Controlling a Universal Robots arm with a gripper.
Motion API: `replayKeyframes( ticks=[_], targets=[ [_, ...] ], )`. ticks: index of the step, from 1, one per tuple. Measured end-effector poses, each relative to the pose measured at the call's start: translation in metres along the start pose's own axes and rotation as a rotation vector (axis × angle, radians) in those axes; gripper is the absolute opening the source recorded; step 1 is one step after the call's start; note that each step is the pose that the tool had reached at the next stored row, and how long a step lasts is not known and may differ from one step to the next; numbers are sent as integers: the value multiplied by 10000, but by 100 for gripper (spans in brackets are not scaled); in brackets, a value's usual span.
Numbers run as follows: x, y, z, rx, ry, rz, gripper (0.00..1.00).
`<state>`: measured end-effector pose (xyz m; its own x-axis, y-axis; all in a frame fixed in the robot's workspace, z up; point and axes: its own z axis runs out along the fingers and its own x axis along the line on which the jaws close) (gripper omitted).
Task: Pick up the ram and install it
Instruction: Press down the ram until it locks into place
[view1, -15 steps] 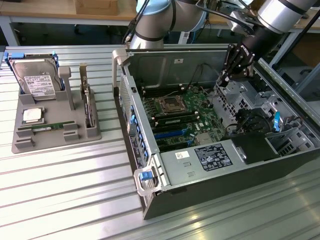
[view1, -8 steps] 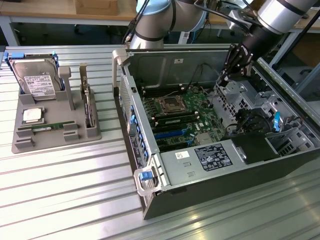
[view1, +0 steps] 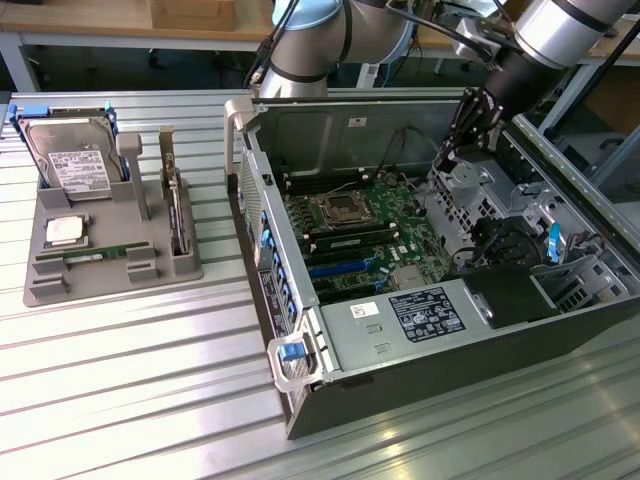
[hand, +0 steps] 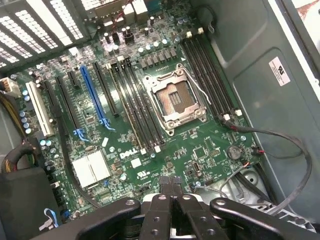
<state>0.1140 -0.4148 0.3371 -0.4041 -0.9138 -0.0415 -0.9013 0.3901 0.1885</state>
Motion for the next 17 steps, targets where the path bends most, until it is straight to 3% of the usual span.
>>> replayKeyframes(
  ticks=[5, 10, 14, 17],
  targets=[
    [0, 0, 2, 18, -88, 452, 11],
    [0, -1, 4, 56, -259, 1343, 11],
    [0, -1, 5, 73, -331, 1721, 11],
    [0, -1, 6, 94, -429, 2229, 11]
  ],
)
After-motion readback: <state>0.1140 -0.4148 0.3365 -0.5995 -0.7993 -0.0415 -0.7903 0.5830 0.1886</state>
